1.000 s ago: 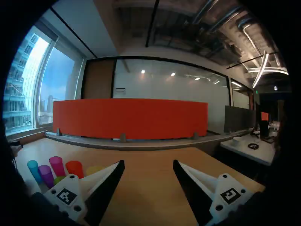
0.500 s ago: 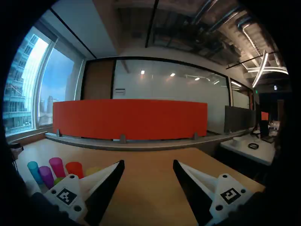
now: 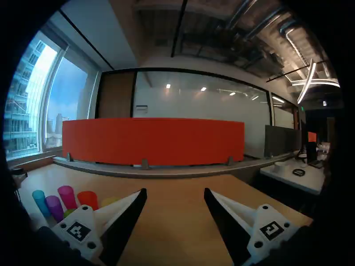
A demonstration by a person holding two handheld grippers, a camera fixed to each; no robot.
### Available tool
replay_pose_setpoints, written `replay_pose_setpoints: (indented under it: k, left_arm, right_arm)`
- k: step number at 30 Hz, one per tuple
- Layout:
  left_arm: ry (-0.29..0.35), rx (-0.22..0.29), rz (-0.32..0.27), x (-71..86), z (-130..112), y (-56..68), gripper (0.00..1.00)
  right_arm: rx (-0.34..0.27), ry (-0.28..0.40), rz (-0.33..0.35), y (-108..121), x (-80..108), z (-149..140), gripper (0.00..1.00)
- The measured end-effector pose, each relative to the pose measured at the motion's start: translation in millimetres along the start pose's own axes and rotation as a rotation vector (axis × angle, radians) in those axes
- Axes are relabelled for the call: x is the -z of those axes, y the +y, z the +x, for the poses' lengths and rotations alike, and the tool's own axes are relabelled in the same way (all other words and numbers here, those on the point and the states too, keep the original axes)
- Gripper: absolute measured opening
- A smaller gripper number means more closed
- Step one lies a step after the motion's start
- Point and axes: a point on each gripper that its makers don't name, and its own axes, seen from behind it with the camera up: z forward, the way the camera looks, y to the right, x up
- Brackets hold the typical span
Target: Pour water
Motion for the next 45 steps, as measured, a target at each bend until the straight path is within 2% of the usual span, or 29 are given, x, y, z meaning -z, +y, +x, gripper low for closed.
replay_pose_setpoints:
  k: [14,21,36,45]
  left_arm:
    - [0.000,0.000,-0.002,-0.7,-1,0.0,0.87]
    - [0.000,-0.001,-0.002,-0.4,-1,-0.4,0.87]
    - [0.000,-0.001,-0.001,-0.5,-1,-0.1,0.87]
    - [0.000,-0.001,-0.002,-0.7,-1,0.6,0.87]
  right_arm:
    - [0.018,0.069,0.021,-1,0.8,17,1.00]
    - [0.038,0.083,0.037,-8,1.5,11,1.00]
    - [0.003,0.106,0.099,-37,4.7,-6,1.00]
    - [-0.005,0.102,0.109,-36,7.5,-22,1.00]
